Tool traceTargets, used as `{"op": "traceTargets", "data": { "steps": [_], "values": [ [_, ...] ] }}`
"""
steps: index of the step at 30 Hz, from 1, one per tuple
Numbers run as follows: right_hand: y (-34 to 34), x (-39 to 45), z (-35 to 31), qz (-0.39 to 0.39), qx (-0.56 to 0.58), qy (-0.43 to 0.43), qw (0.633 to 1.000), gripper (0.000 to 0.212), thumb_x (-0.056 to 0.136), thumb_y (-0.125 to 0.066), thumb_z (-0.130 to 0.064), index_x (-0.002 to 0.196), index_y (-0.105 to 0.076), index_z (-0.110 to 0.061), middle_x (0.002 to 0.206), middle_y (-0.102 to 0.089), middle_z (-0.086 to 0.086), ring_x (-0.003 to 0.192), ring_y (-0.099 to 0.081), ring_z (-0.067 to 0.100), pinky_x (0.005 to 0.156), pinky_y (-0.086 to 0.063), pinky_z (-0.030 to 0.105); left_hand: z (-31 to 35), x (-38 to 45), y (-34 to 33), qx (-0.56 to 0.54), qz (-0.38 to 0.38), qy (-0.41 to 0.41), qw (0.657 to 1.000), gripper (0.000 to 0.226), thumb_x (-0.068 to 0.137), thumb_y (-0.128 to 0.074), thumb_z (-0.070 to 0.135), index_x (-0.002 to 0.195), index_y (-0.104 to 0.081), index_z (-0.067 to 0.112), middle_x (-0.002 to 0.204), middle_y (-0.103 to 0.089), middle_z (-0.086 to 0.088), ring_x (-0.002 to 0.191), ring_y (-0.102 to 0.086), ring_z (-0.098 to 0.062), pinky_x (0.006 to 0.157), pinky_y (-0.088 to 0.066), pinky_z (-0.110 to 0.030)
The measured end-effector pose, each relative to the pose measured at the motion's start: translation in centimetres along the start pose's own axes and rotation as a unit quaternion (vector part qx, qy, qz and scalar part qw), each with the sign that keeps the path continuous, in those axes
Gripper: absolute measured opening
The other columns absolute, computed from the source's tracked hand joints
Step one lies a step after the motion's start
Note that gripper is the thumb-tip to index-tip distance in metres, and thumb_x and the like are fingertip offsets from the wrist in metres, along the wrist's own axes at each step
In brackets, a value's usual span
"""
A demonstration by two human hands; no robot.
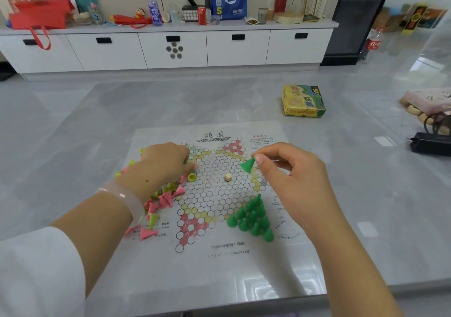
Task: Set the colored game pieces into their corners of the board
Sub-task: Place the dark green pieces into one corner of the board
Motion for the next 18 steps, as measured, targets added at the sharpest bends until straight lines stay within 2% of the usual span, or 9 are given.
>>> {"op": "traceTargets", "data": {
  "steps": [4,7,11,14,16,18],
  "values": [
    [-0.1,0.0,0.0,-0.001,-0.004,0.002,1.0,0.021,0.085,-0.06,-0.02,0.074,-0.06,-0.038,0.08,-0.063,-0.022,0.086,-0.056,-0.01,0.077,-0.042,0.002,0.1,-0.1,-0.6,-0.015,-0.007,-0.003,1.0,0.033,0.096,-0.032,0.044,0.09,-0.047,0.015,0.089,-0.059,-0.001,0.08,-0.057,-0.018,0.073,-0.05,-0.031],
    [-0.1,0.0,0.1,0.001,-0.003,0.001,1.0,0.022,0.085,-0.06,-0.02,0.073,-0.06,-0.039,0.078,-0.063,-0.023,0.085,-0.057,-0.009,0.077,-0.043,0.004,0.5,-0.3,-0.9,-0.036,-0.01,-0.013,0.999,0.027,0.098,-0.029,0.036,0.092,-0.044,0.014,0.086,-0.053,-0.001,0.075,-0.05,-0.018,0.076,-0.05,-0.033],
    [-0.1,0.1,0.2,0.001,-0.003,0.0,1.0,0.022,0.085,-0.06,-0.021,0.072,-0.06,-0.038,0.077,-0.063,-0.023,0.083,-0.056,-0.011,0.076,-0.043,0.004,0.2,-0.4,0.2,-0.074,0.033,-0.004,0.997,0.028,0.096,-0.036,0.038,0.082,-0.043,0.015,0.076,-0.052,0.0,0.07,-0.05,-0.017,0.066,-0.048,-0.031],
    [0.2,0.1,0.5,0.005,-0.008,-0.009,1.0,0.021,0.085,-0.06,-0.02,0.073,-0.061,-0.038,0.078,-0.063,-0.023,0.083,-0.057,-0.009,0.078,-0.045,0.008,-0.9,-0.6,1.6,-0.148,0.088,0.013,0.985,0.031,0.094,-0.041,0.038,0.072,-0.038,0.017,0.067,-0.048,0.001,0.057,-0.044,-0.014,0.054,-0.038,-0.025],
    [0.8,0.2,1.0,0.017,-0.007,-0.023,1.0,0.02,0.085,-0.06,-0.02,0.074,-0.062,-0.036,0.077,-0.064,-0.021,0.081,-0.058,-0.007,0.079,-0.046,0.013,-1.8,-1.2,2.5,-0.211,0.117,0.024,0.97,0.032,0.094,-0.044,0.036,0.069,-0.037,0.016,0.067,-0.049,-0.001,0.055,-0.041,-0.013,0.052,-0.035,-0.024],
    [1.2,0.2,1.8,0.023,-0.002,-0.048,0.999,0.019,0.085,-0.061,-0.018,0.073,-0.063,-0.034,0.076,-0.065,-0.02,0.079,-0.058,-0.007,0.077,-0.045,0.014,-2.5,-2.1,2.9,-0.279,0.136,0.035,0.95,0.031,0.093,-0.046,0.034,0.07,-0.039,0.014,0.076,-0.057,-0.006,0.058,-0.043,-0.014,0.051,-0.033,-0.023]
  ]
}}
Point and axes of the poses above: each hand's wrist, its own x-axis towards the middle knuckle, its own y-axis out of the back of the hand, z = x × y, the point moved 10 cm from there along x, towards the middle knuckle
